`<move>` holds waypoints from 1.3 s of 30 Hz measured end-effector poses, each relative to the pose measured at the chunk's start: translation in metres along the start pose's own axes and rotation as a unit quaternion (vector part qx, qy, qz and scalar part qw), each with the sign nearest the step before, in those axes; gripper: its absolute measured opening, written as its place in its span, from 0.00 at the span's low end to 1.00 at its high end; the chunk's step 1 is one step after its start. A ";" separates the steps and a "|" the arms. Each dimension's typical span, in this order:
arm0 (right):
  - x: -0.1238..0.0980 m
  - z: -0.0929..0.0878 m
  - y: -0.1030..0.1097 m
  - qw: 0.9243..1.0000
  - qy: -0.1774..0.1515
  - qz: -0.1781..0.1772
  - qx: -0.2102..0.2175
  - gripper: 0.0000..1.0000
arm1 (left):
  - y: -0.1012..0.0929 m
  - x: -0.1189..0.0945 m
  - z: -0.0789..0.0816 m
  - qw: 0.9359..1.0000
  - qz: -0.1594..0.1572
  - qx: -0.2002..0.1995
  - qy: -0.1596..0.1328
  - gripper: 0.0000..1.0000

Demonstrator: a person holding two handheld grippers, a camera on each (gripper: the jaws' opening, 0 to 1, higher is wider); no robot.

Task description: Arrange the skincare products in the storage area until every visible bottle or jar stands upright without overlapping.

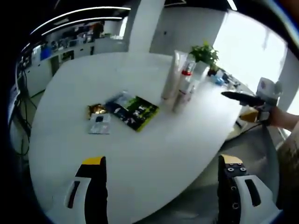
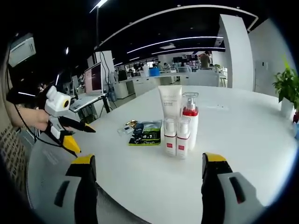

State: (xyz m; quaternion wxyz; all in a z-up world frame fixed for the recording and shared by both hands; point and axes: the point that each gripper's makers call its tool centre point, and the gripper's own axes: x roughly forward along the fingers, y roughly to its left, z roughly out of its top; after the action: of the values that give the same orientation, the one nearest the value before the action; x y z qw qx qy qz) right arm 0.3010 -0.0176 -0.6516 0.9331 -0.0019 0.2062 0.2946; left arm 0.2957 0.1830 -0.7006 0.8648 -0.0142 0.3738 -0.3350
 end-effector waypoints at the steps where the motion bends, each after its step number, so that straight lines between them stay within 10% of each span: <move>1: 0.000 0.000 0.000 1.000 0.000 0.000 0.000 0.94 | -0.001 0.001 0.000 1.000 -0.001 -0.002 0.001 0.97; 39: 0.000 -0.006 -0.010 1.000 0.009 -0.017 0.013 0.94 | 0.025 0.098 0.037 0.991 0.063 -0.115 0.041 0.97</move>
State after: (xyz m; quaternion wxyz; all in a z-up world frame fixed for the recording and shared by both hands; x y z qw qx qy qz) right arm 0.3042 -0.0262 -0.6579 0.9359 0.0042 0.2183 0.2764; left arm 0.3829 0.1361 -0.7427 0.8608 -0.0761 0.4450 -0.2350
